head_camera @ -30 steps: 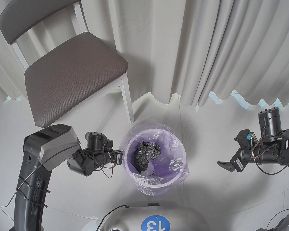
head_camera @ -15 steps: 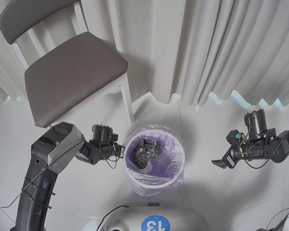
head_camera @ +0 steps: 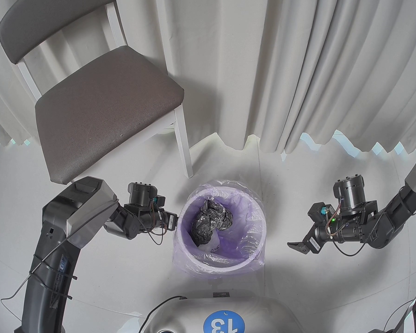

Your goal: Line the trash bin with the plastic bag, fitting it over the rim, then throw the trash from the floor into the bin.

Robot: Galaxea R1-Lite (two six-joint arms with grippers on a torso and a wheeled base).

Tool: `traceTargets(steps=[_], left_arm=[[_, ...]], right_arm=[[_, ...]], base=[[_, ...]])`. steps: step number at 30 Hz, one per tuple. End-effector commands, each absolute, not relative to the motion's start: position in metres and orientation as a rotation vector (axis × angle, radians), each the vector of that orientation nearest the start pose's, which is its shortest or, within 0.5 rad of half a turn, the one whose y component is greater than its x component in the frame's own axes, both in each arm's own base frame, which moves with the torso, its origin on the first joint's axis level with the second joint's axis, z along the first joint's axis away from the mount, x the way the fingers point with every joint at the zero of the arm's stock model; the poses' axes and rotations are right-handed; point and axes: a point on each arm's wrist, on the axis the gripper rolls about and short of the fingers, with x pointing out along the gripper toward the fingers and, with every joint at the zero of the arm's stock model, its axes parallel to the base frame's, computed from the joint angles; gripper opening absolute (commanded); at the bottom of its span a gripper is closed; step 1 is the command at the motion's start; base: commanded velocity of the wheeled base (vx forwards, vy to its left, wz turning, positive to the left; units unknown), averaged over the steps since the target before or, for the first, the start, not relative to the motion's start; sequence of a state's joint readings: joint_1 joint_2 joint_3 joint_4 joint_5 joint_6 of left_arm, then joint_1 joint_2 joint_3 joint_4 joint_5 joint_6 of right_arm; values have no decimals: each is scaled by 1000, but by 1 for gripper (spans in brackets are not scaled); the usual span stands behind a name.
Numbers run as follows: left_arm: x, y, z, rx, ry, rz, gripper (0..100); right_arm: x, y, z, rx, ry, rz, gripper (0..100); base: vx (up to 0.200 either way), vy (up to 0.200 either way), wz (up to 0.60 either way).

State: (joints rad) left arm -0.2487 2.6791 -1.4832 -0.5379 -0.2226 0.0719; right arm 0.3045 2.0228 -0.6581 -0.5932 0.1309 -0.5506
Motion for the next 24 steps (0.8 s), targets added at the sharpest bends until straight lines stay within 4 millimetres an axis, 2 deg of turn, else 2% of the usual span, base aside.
traceTargets(steps=[1,3,5,7,11,16,24], left_arm=[[457,-106,-44,63,623,-452,100],[448,-99,-39,60,601,-450,100],[444,-97,-39,59,595,-448,100],[433,-92,-37,56,572,-447,100],[423,-88,-40,54,553,-444,100],[417,-90,-43,49,522,-453,100],[413,-89,-52,44,530,-466,100]], right_arm=[[306,94,8,-642,678,722,100],[315,90,-6,-707,639,779,100],[318,91,-10,-728,622,795,100],[326,97,-23,-734,587,828,100],[332,113,-33,-723,523,890,100],[345,124,-40,-721,458,911,100],[354,131,-44,-712,430,929,100]], base=[[0,0,0],[0,0,0],[0,0,0],[0,0,0],[0,0,0],[0,0,0],[0,0,0]])
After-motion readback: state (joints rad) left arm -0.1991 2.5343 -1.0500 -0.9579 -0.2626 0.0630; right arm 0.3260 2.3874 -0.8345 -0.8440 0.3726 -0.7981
